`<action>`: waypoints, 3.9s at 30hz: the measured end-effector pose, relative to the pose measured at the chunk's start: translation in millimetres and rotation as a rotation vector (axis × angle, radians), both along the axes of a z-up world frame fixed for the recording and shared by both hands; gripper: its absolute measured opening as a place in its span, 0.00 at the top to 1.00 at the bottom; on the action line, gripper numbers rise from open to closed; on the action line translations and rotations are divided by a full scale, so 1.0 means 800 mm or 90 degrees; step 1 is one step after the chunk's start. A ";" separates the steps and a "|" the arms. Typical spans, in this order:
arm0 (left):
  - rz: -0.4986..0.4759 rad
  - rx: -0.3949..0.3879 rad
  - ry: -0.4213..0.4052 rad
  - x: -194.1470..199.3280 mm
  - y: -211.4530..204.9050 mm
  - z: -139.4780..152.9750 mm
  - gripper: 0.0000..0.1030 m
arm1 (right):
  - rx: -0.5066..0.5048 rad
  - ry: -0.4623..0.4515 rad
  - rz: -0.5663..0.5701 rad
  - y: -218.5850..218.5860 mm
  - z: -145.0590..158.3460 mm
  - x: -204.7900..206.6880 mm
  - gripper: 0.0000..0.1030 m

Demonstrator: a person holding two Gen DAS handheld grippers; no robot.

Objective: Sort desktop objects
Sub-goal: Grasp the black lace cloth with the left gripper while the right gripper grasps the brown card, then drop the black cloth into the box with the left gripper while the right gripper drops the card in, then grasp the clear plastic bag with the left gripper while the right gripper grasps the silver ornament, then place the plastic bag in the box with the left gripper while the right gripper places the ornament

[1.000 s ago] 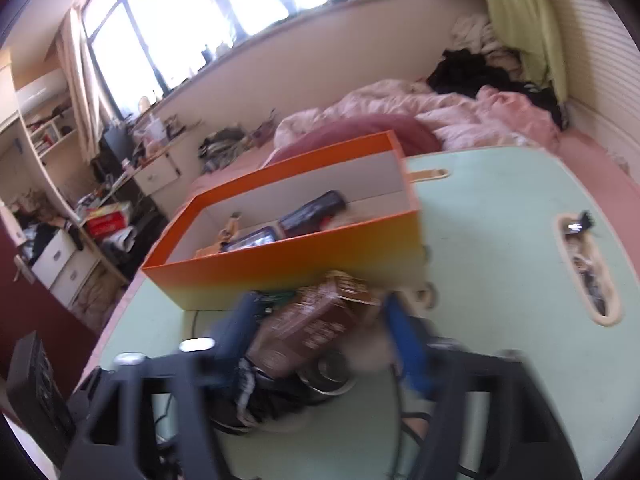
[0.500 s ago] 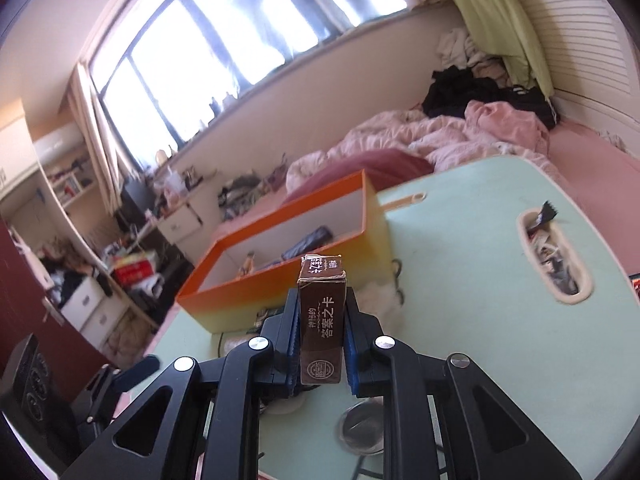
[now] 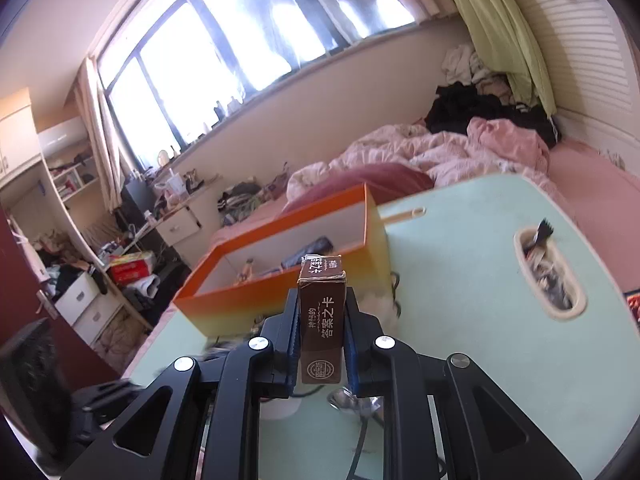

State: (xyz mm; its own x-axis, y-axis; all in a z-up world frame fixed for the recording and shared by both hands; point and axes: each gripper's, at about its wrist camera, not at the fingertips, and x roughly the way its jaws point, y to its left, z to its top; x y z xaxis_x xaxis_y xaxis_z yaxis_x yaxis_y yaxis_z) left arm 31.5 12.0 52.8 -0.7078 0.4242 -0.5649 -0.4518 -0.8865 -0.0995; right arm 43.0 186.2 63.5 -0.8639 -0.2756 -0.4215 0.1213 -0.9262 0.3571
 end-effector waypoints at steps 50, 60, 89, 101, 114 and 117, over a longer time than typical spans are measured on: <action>0.139 -0.071 -0.061 -0.026 -0.008 -0.063 0.00 | 0.302 -0.107 -0.013 -0.048 -0.085 0.029 0.07; 0.139 -0.071 -0.061 -0.026 -0.007 -0.062 0.00 | 0.306 -0.113 -0.021 -0.054 -0.083 0.022 0.07; 0.129 -0.027 -0.102 -0.082 0.013 -0.052 0.70 | 0.283 -0.055 0.038 -0.068 -0.078 0.033 0.68; 0.117 0.014 -0.036 -0.075 -0.003 0.008 0.70 | 0.250 -0.005 0.040 -0.083 -0.009 -0.014 0.68; 0.220 0.137 -0.079 -0.161 -0.051 0.012 0.25 | 0.184 -0.112 0.026 -0.070 0.010 -0.161 0.37; 0.220 0.172 -0.044 -0.138 -0.059 0.028 0.25 | 0.171 -0.064 0.022 -0.067 0.030 -0.131 0.36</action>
State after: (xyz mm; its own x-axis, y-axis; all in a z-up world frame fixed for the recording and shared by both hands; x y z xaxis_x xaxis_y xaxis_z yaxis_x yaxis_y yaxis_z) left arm -78.5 -35.5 75.3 -0.7985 0.3085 -0.5169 -0.1176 -0.9221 -0.3686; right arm -61.8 132.2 87.4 -0.8062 -0.1706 -0.5665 0.1303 -0.9852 0.1113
